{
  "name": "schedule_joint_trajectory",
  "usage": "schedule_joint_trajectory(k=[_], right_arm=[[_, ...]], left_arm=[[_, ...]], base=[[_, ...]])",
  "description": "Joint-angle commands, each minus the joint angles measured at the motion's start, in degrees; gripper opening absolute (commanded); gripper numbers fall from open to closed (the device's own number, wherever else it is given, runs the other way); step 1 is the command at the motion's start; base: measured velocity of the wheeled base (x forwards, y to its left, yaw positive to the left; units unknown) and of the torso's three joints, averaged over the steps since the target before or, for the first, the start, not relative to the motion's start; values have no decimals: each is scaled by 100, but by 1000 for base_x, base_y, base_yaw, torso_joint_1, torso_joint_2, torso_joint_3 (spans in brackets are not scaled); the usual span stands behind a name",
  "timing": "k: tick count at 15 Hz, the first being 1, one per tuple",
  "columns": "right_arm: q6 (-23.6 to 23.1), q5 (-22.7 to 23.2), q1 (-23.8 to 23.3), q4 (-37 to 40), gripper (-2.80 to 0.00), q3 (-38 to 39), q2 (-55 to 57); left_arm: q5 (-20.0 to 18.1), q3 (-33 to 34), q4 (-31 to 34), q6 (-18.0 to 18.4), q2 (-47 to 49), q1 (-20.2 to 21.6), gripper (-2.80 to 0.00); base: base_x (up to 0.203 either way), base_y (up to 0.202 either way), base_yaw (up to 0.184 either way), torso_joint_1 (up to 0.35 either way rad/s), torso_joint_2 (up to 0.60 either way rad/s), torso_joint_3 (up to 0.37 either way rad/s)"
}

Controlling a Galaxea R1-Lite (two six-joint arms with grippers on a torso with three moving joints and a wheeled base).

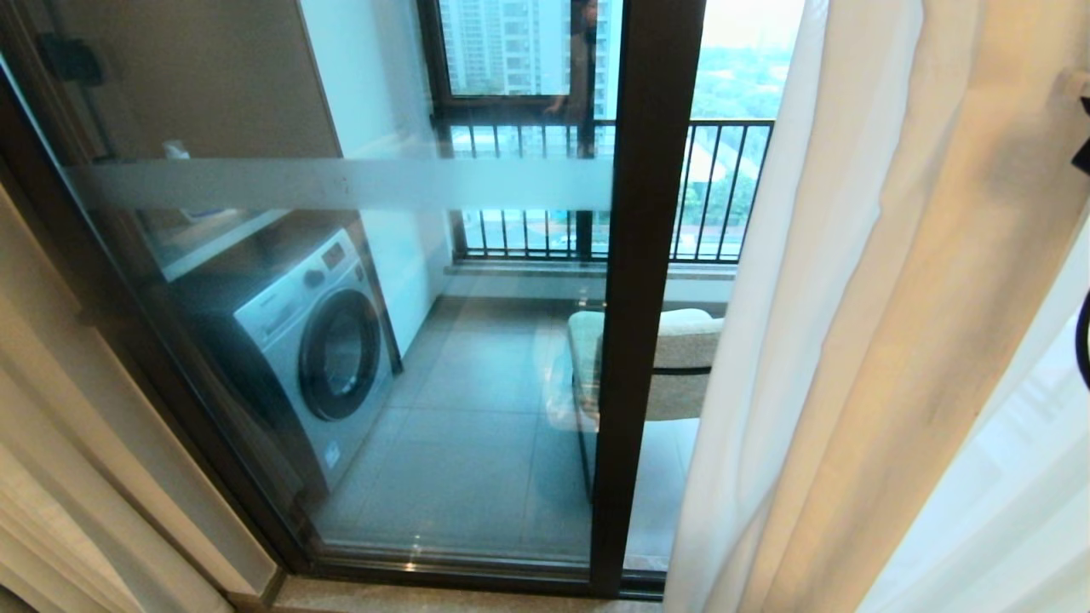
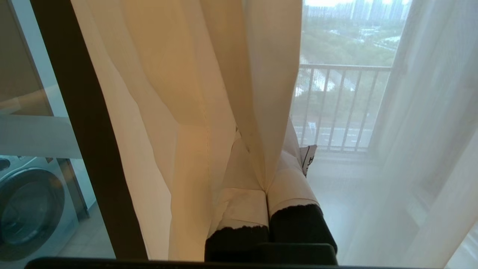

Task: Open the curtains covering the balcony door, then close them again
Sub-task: Pull the inner curtains open on both sides

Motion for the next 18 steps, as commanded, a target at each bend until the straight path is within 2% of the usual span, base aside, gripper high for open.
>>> schedule_joint_trajectory(k=[1,12,18], right_arm=[[-7,-1,0,-20,-280,11,72],[-7,-1,0,-28,-280,37,116],[10,6,0,-258,-280,157,116]], left_arm=[[2,0,-2,-5,6,2,-280],[-6,0,-2,4,-2,2,-280],[-6,0,-2,4,-2,2,-280]], base=[[0,0,0,0,0,0],[0,0,0,0,0,0],[1,-152,6,2,2,2]])
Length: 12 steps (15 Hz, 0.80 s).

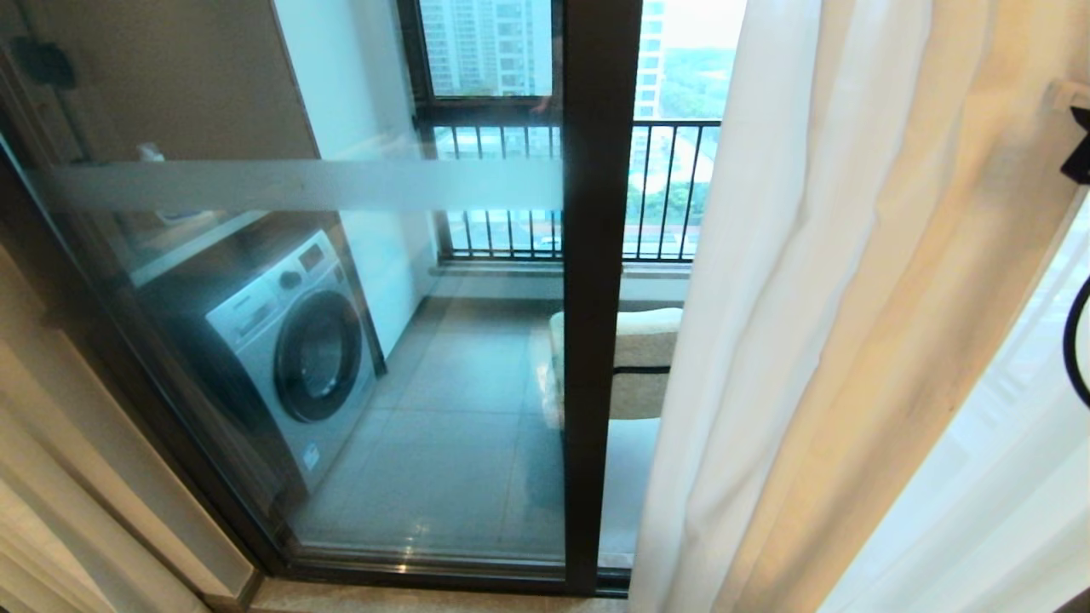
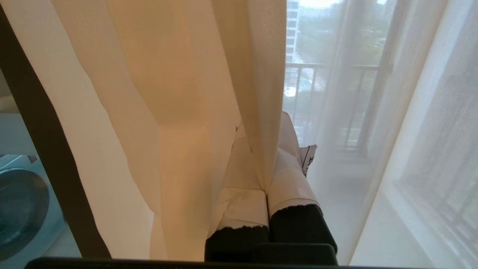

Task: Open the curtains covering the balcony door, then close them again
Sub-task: Pull the inner curtains open on both sides

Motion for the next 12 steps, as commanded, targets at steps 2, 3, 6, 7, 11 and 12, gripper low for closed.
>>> schedule_joint_trajectory(k=[2,3,6,7,11,12], right_arm=[[2,6,5,-109,-280,92,2],[2,6,5,-109,-280,89,2],[2,6,5,-113,-280,66,3],[2,6,5,-109,-280,75,2],[2,6,5,-118,-280,57,2],[2,6,5,-118,-280,66,2]], left_arm=[[6,0,-4,4,-2,4,-280],[6,0,-4,4,-2,4,-280],[6,0,-4,4,6,4,-280],[6,0,-4,4,6,4,-280],[10,0,-4,-22,-2,4,-280],[14,0,-4,-13,-2,4,-280]], base=[[0,-186,5,3,2,0],[0,-188,0,2,2,2],[0,-191,2,-1,0,2],[0,-188,0,4,-2,0],[0,-188,2,2,0,5],[0,-192,0,5,2,0]])
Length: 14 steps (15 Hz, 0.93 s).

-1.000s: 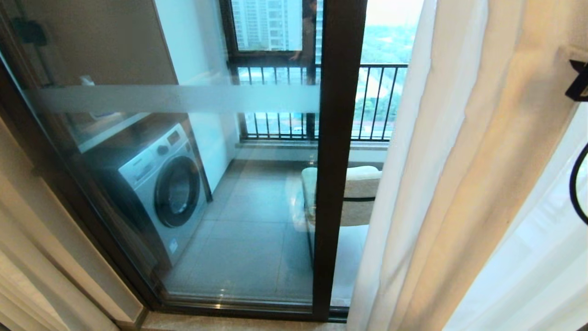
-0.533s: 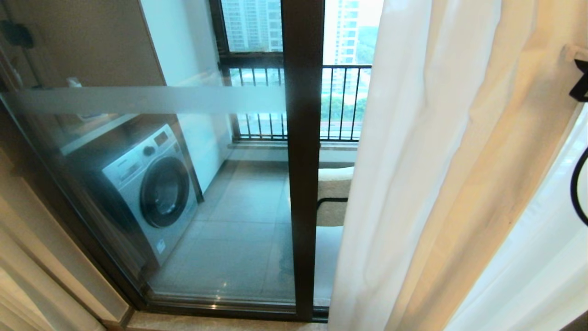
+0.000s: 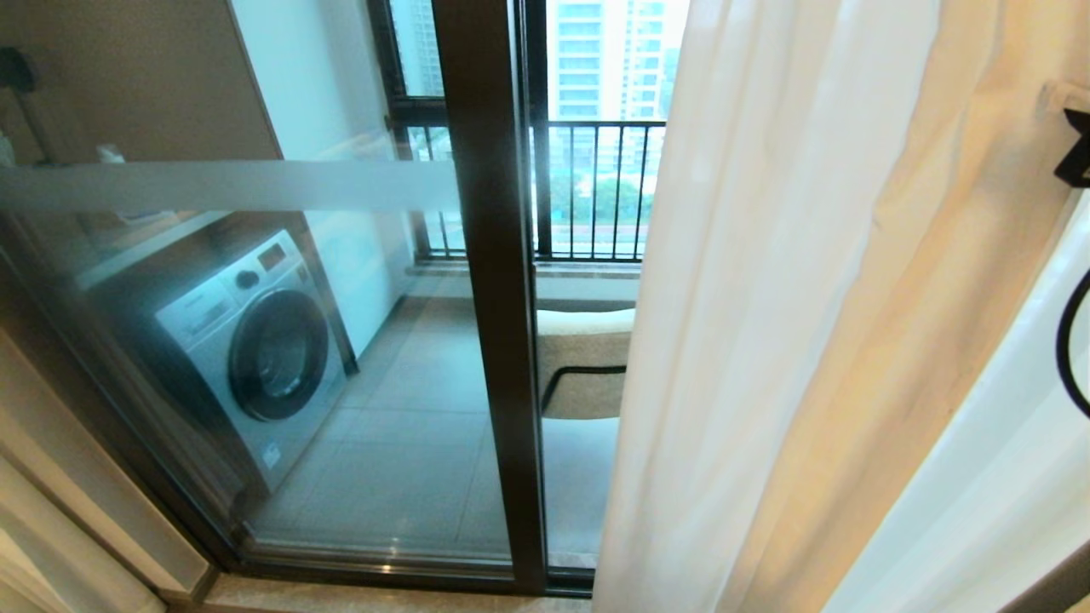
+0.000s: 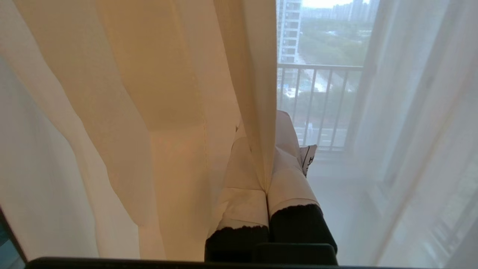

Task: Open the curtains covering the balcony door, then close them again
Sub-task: Pull the inner curtains open on both sides

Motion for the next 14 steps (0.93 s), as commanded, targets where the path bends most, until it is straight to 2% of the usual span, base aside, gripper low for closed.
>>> schedule_joint_trajectory(k=[1,14], right_arm=[[-3,-2,5,-30,-280,3,2],[-11,-2,5,-30,-280,-14,2]], left_arm=[[2,2,-4,-2,-2,2,-280],[2,2,-2,-11,-2,2,-280]], base=[[0,-190,4,2,4,2],[0,-190,1,2,3,2]])
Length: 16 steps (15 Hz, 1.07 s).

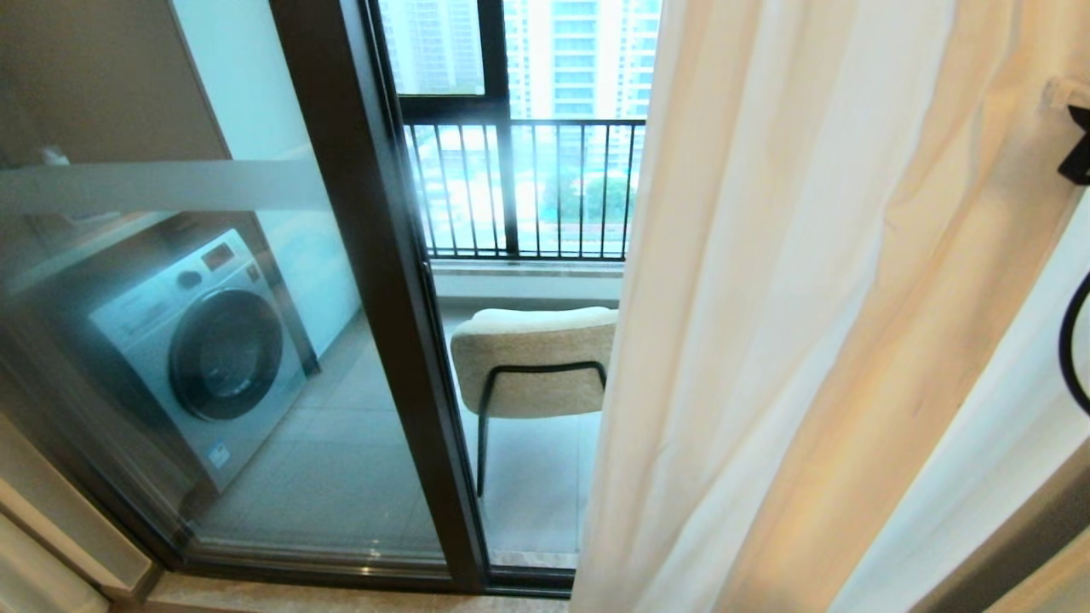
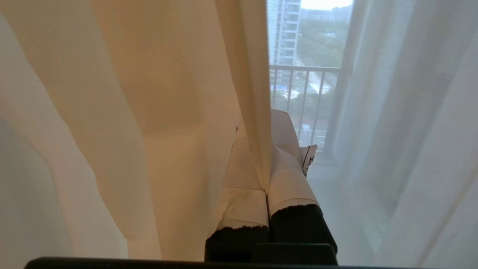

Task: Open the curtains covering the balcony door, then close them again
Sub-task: Pull the inner curtains open on both sides

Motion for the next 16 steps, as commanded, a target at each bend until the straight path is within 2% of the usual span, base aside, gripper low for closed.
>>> schedule_joint_trajectory(k=[1,16], right_arm=[[-4,-4,5,-21,-280,-3,11],[-30,-4,5,-21,-280,-3,-13]], left_arm=[[1,0,-4,-3,-2,5,-280],[1,0,-4,-3,-2,5,-280]], base=[[0,-190,2,4,2,0],[0,-191,1,3,3,2]])
